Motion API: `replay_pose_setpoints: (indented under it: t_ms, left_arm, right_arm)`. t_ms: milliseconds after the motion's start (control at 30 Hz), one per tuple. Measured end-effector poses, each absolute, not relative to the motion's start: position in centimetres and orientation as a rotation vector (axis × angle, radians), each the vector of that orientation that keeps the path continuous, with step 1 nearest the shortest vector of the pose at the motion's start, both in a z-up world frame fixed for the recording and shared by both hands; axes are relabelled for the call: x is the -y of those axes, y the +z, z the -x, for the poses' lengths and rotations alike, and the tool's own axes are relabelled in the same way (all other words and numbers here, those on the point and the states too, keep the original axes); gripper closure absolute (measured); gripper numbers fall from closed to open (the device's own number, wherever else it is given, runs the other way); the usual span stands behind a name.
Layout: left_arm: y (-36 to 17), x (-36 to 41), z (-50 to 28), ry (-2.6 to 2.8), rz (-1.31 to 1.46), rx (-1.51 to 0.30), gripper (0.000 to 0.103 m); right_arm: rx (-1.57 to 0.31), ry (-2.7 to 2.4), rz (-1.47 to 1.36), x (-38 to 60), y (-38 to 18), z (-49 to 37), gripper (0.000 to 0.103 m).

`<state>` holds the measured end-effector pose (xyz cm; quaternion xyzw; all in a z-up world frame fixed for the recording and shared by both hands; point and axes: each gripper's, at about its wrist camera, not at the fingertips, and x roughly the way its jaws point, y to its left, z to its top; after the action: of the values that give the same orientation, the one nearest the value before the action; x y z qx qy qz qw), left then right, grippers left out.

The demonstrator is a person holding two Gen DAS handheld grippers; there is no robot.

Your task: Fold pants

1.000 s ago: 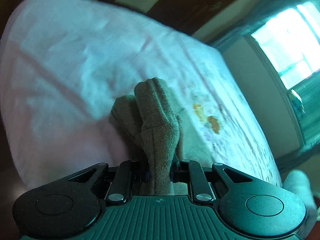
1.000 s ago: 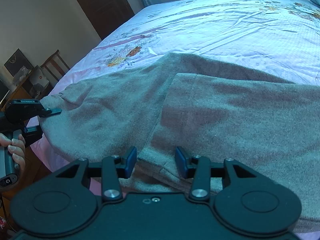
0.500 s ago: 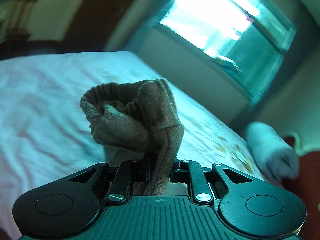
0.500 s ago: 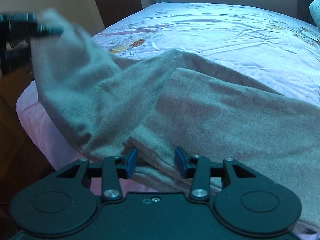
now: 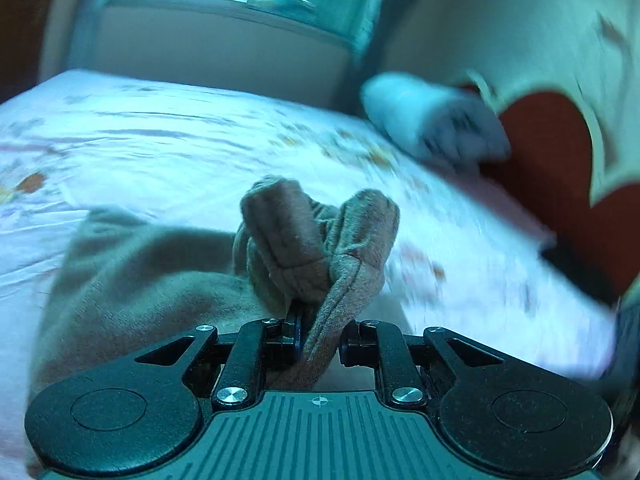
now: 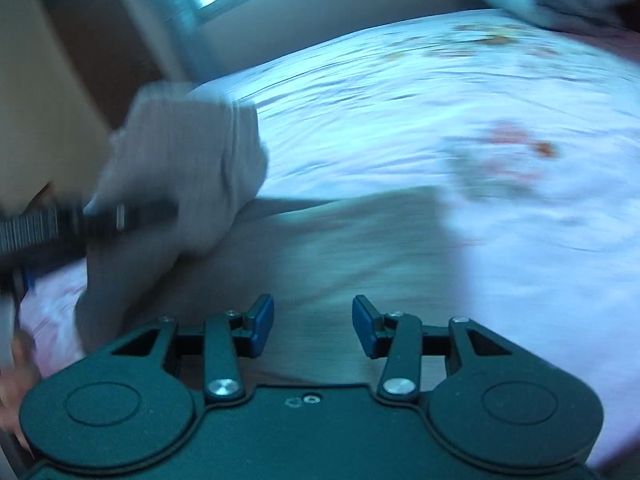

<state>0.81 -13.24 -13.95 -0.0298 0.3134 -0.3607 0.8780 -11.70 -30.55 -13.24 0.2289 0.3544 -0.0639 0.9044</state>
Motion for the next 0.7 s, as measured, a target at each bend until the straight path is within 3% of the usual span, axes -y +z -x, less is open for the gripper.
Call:
replay_pose_setpoints:
  t_ms: [233, 367, 433, 500, 533, 600, 667, 700]
  left_arm:
    - [-15.2, 17.9, 4.2, -0.811, -0.247, -0.632, 0.086]
    - [-14.8, 18.7, 4.6, -0.819, -0.293, -0.68, 0.078]
    - [-13.7, 17.9, 3.7, -0.812, -0.241, -0.712, 0.071]
    - [-12.8, 17.8, 3.2, -0.821, -0.176, -0.757, 0.05]
    - [-12.4, 17.1, 3.0, -0.821, -0.141, -0.774, 0.045]
    - [-11.3, 14.9, 2.7, -0.83, -0.062, -0.776, 0.021]
    - [-10.6, 12.7, 2.1, -0.817, 0.006, -0.765, 0.018]
    - [-10.2, 11.4, 1.7, -0.805, 0.043, -0.775, 0.018]
  right_arm:
    - [-0.682, -0.25, -0.537, 34.9, -13.1, 14.2, 0.067]
    - [-0.64, -0.245, -0.578, 36.0, -12.6, 14.8, 0.067]
    - [-0.625, -0.222, -0.581, 36.0, -12.0, 14.2, 0.066]
    - [-0.616, -0.181, -0.606, 35.9, -11.5, 13.5, 0.065]
    - [-0.616, -0.153, -0.63, 35.9, -11.4, 12.9, 0.065]
    - [-0.597, -0.128, -0.666, 35.9, -10.9, 12.1, 0.063]
    - [-0.577, -0.105, -0.695, 35.9, -10.3, 11.3, 0.054]
    - [-0.571, -0.096, -0.708, 35.9, -10.1, 10.9, 0.044]
